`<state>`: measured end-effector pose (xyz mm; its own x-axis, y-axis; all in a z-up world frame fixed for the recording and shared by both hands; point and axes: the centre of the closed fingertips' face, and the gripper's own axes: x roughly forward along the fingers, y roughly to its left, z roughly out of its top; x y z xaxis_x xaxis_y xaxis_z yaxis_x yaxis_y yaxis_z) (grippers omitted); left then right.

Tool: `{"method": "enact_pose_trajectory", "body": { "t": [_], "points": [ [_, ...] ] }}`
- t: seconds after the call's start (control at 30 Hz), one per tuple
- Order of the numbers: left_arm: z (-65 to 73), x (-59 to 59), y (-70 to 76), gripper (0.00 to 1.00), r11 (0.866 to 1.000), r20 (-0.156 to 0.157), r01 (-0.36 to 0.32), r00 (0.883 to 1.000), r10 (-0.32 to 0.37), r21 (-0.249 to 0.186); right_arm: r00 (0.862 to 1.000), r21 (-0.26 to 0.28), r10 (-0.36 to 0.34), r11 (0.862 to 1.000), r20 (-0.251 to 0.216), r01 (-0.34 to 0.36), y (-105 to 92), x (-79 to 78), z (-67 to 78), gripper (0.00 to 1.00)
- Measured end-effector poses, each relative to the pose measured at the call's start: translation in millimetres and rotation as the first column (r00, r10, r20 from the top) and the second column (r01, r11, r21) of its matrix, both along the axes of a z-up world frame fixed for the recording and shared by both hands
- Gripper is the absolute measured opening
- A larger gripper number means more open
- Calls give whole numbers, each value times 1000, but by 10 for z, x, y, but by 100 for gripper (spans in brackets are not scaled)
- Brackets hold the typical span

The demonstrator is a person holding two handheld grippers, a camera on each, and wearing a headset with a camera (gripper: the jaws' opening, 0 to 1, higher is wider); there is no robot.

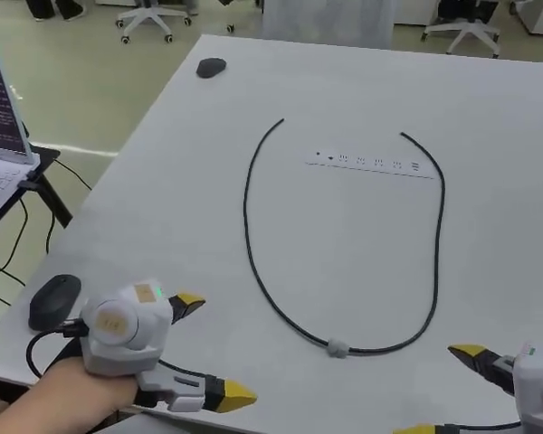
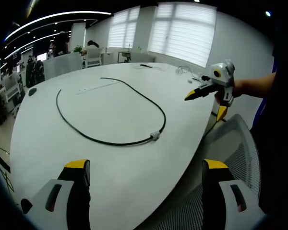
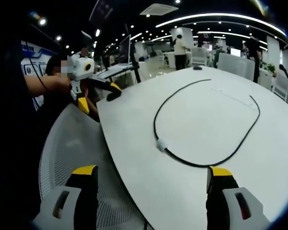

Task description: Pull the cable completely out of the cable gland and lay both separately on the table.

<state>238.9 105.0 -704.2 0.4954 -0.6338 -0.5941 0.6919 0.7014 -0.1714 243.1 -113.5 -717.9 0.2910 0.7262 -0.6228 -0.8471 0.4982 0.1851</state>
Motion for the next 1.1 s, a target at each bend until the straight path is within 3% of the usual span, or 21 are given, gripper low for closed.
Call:
{"method": "enact_pose_trajectory", "body": {
  "t": [0.57,0.97,1.1],
  "points": [
    [-15,89,-36,96,1000,2,5,1000,-5,-12,999,-4,26,1000,26,-26,208,263,24,88],
    [-80,34,-5,96,1000,-16,-2,1000,2,-10,998,-36,52,998,35,-50,373,445,6,79],
    [-81,21,-15,96,1000,-12,1,1000,-2,-13,996,-71,78,995,37,-76,426,485,-78,79]
  ]
}}
